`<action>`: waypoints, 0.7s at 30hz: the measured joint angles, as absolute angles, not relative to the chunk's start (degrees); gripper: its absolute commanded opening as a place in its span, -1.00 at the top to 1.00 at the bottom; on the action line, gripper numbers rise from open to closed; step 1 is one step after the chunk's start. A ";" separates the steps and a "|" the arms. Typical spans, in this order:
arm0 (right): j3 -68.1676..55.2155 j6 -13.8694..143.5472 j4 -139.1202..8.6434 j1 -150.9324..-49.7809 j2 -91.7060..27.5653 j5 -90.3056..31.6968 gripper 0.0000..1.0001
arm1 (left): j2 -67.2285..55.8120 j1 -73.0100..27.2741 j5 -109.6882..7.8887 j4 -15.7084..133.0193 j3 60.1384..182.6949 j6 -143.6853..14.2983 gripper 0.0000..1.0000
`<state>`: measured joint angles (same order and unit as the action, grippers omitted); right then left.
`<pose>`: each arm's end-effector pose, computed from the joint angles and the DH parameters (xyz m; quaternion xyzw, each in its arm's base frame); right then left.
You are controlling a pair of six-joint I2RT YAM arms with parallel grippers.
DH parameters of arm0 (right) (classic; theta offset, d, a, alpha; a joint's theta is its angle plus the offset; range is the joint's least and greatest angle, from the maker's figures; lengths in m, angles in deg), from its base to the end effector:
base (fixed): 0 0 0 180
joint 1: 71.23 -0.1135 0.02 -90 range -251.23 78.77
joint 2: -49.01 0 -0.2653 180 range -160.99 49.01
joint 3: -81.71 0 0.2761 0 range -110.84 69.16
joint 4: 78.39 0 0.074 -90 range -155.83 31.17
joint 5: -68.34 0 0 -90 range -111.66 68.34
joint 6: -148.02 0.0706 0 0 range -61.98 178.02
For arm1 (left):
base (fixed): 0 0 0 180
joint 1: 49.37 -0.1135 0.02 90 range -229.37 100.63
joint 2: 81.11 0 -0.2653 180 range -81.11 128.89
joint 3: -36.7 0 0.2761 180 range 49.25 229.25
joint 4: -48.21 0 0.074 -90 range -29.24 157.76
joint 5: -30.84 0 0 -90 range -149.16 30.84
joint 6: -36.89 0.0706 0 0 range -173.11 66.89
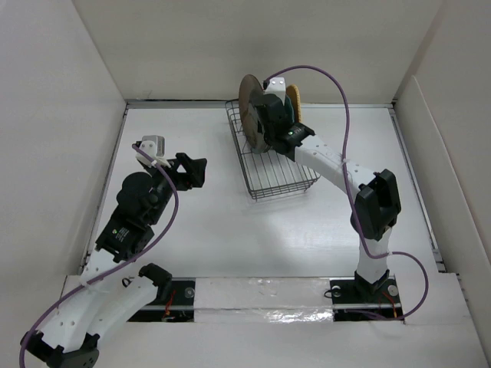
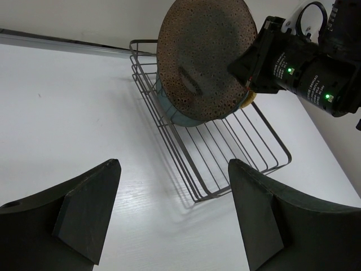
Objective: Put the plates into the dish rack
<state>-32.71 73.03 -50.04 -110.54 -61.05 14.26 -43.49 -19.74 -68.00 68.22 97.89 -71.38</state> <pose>0.4179 0.2886 0.3304 -0.0037 0.8152 0.0065 0.5791 0.1848 -0.0926 0.3948 0.0117 0.6850 -0.2467 0.6854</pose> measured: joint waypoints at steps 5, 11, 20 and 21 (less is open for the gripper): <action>-33.19 73.05 -50.02 -110.71 -61.31 15.05 1.00 | -43.42 -19.74 -67.98 68.25 97.89 -71.38 -0.49; -32.49 74.60 -51.81 -111.76 -61.33 19.20 1.00 | -42.90 -19.74 -68.00 68.25 97.89 -71.38 -0.49; -30.87 76.07 -53.01 -111.81 -61.36 22.06 1.00 | -42.18 -19.74 -68.00 68.25 97.89 -71.40 -0.50; -30.87 76.15 -53.01 -111.81 -61.42 21.93 1.00 | -42.18 -19.74 -67.98 68.27 97.89 -71.40 -0.50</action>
